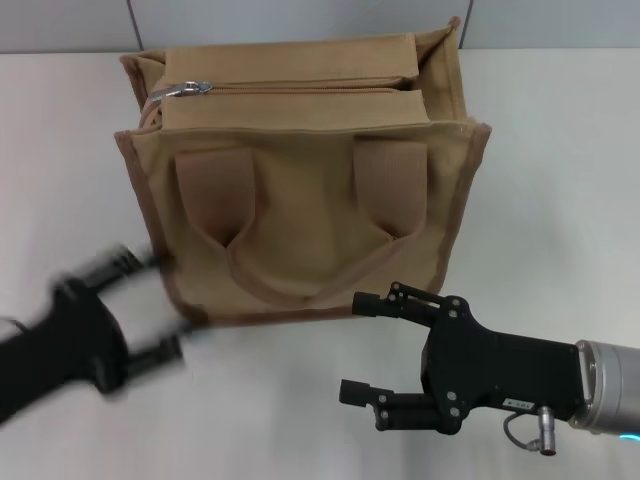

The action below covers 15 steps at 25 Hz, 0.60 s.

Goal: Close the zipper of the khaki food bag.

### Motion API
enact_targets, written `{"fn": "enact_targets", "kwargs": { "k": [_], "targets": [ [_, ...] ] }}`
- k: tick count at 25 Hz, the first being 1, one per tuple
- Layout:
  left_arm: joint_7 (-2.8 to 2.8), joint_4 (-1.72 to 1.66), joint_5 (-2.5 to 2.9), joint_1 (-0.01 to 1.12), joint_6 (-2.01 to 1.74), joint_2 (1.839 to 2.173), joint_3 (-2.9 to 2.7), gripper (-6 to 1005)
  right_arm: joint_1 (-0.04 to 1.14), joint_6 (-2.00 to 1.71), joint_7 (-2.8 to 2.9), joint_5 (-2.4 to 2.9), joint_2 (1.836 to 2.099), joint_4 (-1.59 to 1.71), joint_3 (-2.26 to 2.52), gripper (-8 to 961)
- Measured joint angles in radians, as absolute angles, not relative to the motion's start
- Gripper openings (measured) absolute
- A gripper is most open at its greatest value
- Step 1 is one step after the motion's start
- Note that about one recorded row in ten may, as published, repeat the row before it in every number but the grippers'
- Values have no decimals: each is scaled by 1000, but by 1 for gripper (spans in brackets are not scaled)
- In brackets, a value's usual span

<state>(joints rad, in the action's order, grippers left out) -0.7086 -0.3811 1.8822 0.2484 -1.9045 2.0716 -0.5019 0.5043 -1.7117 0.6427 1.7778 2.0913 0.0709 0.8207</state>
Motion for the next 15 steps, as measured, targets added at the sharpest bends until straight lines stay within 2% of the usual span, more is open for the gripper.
{"fn": "enact_targets", "kwargs": {
  "k": [8, 15],
  "targets": [
    [-695, -155, 1757, 280, -1746, 2072, -63, 740, 524, -1699, 635, 1778, 2092, 36, 821, 824],
    [-688, -156, 1806, 356, -1632, 2070, -105, 730, 523, -1689, 634, 1778, 2092, 18, 821, 819]
  ]
}}
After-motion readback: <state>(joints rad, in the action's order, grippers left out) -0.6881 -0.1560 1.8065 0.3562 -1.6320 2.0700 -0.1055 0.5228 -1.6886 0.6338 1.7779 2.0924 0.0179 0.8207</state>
